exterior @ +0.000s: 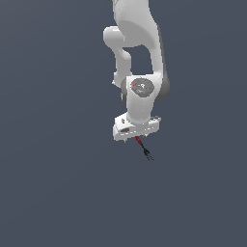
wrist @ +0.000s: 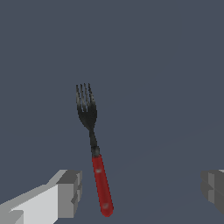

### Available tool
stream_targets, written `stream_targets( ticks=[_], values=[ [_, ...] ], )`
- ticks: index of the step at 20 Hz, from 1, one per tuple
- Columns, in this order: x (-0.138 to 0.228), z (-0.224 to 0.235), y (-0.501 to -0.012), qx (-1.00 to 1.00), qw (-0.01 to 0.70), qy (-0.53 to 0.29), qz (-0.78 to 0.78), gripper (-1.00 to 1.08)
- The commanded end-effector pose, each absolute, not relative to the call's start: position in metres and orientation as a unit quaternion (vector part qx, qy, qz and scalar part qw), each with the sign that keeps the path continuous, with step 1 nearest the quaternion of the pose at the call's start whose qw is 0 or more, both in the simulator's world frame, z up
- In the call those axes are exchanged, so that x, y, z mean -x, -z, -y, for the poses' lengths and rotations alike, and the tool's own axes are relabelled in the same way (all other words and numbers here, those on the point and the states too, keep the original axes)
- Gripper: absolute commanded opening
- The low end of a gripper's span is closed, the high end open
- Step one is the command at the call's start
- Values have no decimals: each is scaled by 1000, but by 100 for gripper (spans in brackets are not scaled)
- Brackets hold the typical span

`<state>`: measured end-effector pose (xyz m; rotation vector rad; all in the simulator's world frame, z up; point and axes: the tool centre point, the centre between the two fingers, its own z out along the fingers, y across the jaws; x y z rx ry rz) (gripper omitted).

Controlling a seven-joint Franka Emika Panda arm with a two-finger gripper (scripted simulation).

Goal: Pick up the object and move it to a goal position.

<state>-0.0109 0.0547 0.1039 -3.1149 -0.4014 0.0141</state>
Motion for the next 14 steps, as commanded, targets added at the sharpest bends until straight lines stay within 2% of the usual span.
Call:
stream_targets(
  ticks=[1, 7, 14],
  values=[
    [17, -69, -87, 987, -1, -3, 160, 100],
    [27, -90, -63, 978, 0, -1, 211, 100],
    [30, -95, -57, 975, 0, -1, 221, 100]
  ],
)
